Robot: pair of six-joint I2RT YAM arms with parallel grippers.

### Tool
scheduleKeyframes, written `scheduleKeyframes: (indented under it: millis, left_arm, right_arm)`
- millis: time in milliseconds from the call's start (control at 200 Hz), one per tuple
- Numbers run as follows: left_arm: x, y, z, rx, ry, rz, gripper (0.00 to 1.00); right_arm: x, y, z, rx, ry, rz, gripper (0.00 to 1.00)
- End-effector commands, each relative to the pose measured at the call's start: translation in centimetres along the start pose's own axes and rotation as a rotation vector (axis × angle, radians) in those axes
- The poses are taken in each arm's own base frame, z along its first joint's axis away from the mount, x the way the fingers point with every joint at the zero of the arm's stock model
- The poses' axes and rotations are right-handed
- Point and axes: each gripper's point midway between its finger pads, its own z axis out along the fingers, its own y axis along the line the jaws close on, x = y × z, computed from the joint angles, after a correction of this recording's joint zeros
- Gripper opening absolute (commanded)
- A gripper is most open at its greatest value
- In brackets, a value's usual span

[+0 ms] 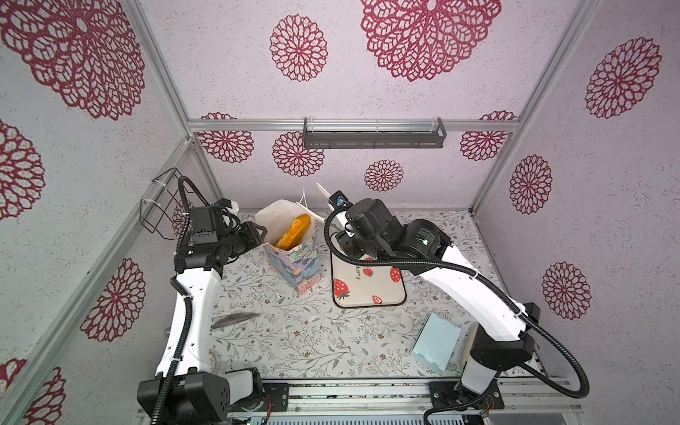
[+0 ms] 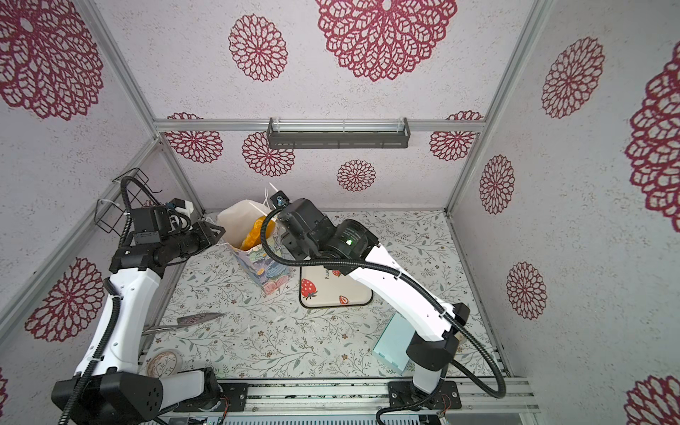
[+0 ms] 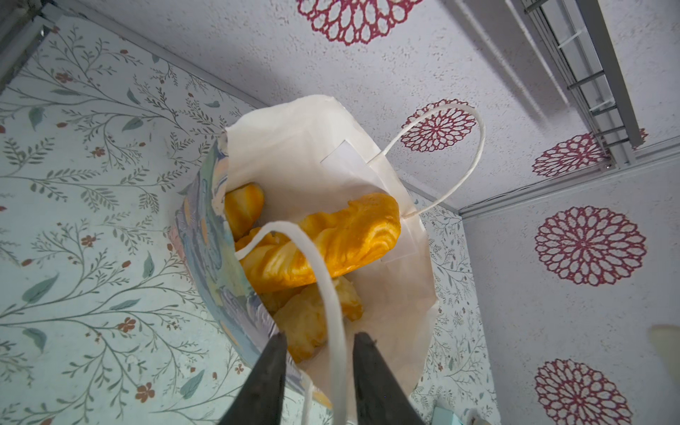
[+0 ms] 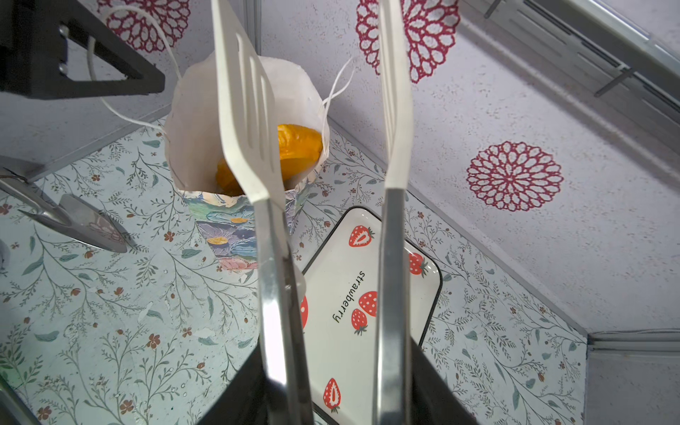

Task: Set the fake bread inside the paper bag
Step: 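Withdraw the right tongs from the bag while the left gripper releases the bag handle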

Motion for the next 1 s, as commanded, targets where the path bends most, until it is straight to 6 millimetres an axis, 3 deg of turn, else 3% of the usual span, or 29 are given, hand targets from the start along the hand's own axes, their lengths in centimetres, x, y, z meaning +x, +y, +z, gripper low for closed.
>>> scheduleKeyframes:
  millis: [0, 315, 495, 766, 991]
  left_arm:
    - [-1.0, -1.5, -1.7, 0.025, -0.046, 0.035, 0.51]
    - [-0.7, -2.1, -3.3, 0.029, -0.073, 0.058, 0.68]
    - [-0.1, -1.8, -4.1, 0.004, -0.076, 0.066, 0.82]
    - [1.4, -1.4, -5.4, -0.008, -0.098, 0.089, 0.87]
    - [3.8, -0.5, -5.1, -0.016, -0.071, 0.085, 0.92]
  right_arm:
    - [-1.8, -2.7, -2.5, 0.031, -0.108, 0.120, 0.49]
    - [0.8, -6.8, -4.0, 0.060, -0.114, 0.214, 0.49]
    - [2.7, -9.2, -4.3, 0.093, -0.104, 0.269, 0.49]
    - [6.1, -12.7, -3.8, 0.136, -0.072, 0.371, 0.49]
    - [8.9, -15.0, -2.5, 0.150, -0.031, 0.463, 0.49]
